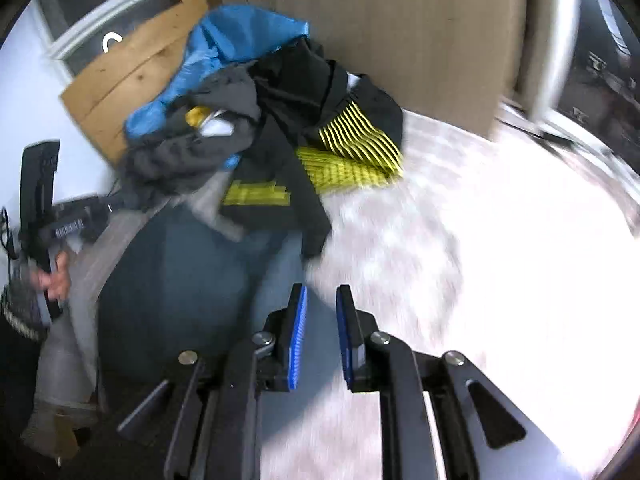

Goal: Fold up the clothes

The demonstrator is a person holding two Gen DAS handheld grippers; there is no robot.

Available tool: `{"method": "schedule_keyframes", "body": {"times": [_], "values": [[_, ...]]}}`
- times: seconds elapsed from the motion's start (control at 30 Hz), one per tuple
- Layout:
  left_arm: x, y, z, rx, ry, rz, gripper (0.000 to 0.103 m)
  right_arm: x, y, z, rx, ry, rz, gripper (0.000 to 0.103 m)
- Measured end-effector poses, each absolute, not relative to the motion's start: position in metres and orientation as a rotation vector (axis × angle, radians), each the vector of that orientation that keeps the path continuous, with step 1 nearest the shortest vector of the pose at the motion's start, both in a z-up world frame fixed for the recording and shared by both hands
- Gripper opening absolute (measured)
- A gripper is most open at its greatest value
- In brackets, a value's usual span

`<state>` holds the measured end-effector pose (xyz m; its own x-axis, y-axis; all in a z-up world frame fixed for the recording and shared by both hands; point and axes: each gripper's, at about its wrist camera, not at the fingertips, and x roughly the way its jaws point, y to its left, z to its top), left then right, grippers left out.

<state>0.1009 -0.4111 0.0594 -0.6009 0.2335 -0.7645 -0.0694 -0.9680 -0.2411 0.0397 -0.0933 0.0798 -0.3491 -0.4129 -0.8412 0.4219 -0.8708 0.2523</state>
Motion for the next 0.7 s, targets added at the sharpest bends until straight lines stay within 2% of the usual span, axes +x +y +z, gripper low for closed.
{"method": "schedule_keyframes", "body": {"times": [0.07, 0.17, 0.2, 0.27, 0.3, 0.33, 0.37, 0.43, 0.47, 0.53, 0.63, 0.7], "values": [[0.127, -0.386, 0.065, -1.31, -0.253, 2.552, 0.003, 0.088, -0.08, 0.072, 1.445, -0.092, -2.173, 0.019], [0.145, -0.349, 0.059, -1.333, -0.265, 2.39, 0.003, 0.141, -0.088, 0.048, 1.488, -0.137, -2.14, 0.019], [0.148, -0.338, 0.055, -1.347, -0.226, 2.365, 0.009, 0.152, -0.097, 0.042, 1.473, -0.144, -2.128, 0.019], [0.149, -0.329, 0.041, -1.391, -0.129, 2.372, 0.011, 0.159, -0.117, 0.028, 1.437, -0.166, -2.089, 0.019], [0.147, -0.331, 0.034, -1.417, -0.102, 2.39, 0.009, 0.16, -0.131, 0.017, 1.444, -0.138, -2.08, 0.019], [0.143, -0.341, 0.03, -1.439, -0.158, 2.405, 0.002, 0.16, -0.143, 0.007, 1.46, -0.101, -2.069, 0.019], [0.139, -0.352, 0.026, -1.461, -0.214, 2.419, 0.002, 0.161, -0.152, 0.002, 1.466, -0.053, -2.069, 0.019], [0.134, -0.371, 0.022, -1.496, -0.306, 2.455, 0.001, 0.166, -0.149, 0.018, 1.438, 0.023, -2.077, 0.019], [0.138, -0.374, 0.035, -1.484, -0.279, 2.515, 0.0, 0.168, -0.14, 0.03, 1.423, 0.031, -2.087, 0.019], [0.152, -0.378, 0.06, -1.422, -0.265, 2.589, 0.001, 0.17, -0.109, 0.06, 1.349, -0.052, -2.155, 0.019], [0.158, -0.387, 0.055, -1.453, -0.293, 2.594, 0.001, 0.161, -0.095, 0.085, 1.219, -0.149, -2.197, 0.019], [0.162, -0.393, 0.052, -1.473, -0.311, 2.597, 0.008, 0.153, -0.102, 0.079, 1.21, -0.193, -2.163, 0.019]]}}
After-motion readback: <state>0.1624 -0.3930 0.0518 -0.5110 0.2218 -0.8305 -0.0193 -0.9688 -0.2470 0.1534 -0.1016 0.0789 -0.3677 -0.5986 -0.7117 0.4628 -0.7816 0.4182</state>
